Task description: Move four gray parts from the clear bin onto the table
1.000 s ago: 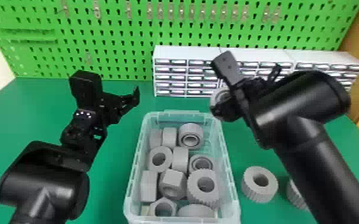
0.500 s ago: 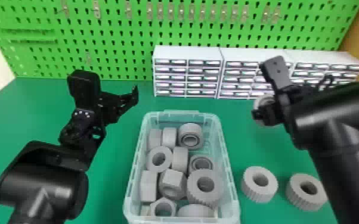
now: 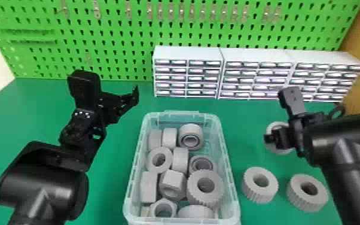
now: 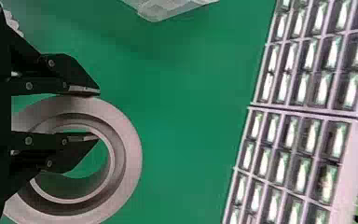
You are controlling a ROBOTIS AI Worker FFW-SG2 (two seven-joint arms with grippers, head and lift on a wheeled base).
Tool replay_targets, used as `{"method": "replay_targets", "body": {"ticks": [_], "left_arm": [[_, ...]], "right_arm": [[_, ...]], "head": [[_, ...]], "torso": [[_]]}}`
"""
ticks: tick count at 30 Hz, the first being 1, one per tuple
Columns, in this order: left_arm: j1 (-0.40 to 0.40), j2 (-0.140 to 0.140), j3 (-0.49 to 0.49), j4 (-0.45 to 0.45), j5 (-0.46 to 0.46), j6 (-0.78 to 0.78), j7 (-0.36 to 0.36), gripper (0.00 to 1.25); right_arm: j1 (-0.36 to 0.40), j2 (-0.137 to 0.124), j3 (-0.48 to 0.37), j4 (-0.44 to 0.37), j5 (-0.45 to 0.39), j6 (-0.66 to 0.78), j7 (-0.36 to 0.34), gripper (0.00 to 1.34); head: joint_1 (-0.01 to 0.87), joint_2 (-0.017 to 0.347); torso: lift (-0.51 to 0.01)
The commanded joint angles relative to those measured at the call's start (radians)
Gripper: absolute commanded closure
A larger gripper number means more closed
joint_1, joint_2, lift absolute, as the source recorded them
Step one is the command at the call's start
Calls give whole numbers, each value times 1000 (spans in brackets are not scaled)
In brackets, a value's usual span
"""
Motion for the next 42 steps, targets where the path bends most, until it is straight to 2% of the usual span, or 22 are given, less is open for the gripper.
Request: {"method": "replay_targets", "body": {"ticks": [1,16,32,35,38,42], "left_arm": [[0,0,0,0,0,0,0,144],[-1,0,-5,0,0,1,0,142],[-1,0,-8,0,2,1,0,144],[-3,0,-8,2,2,1,0,144],[-1,0,-8,0,2,1,0,142],[-1,0,-9,2,2,1,0,142]], "right_arm": [[2,4,-25,74,-26,-61,0,1277],[-4,21,-56,226,-14,-117,0,1276],[-1,23,-59,256,-11,-124,0,1250],[-1,21,-59,256,-14,-124,0,1147],[-1,21,-58,256,-16,-124,0,926],[-1,20,-51,256,-11,-130,0,888]], "head": [[686,26],[686,26],[686,26],[686,26],[686,26],[686,26]], "torso": [[-50],[-50],[-50],[-50],[-50],[-50]]}}
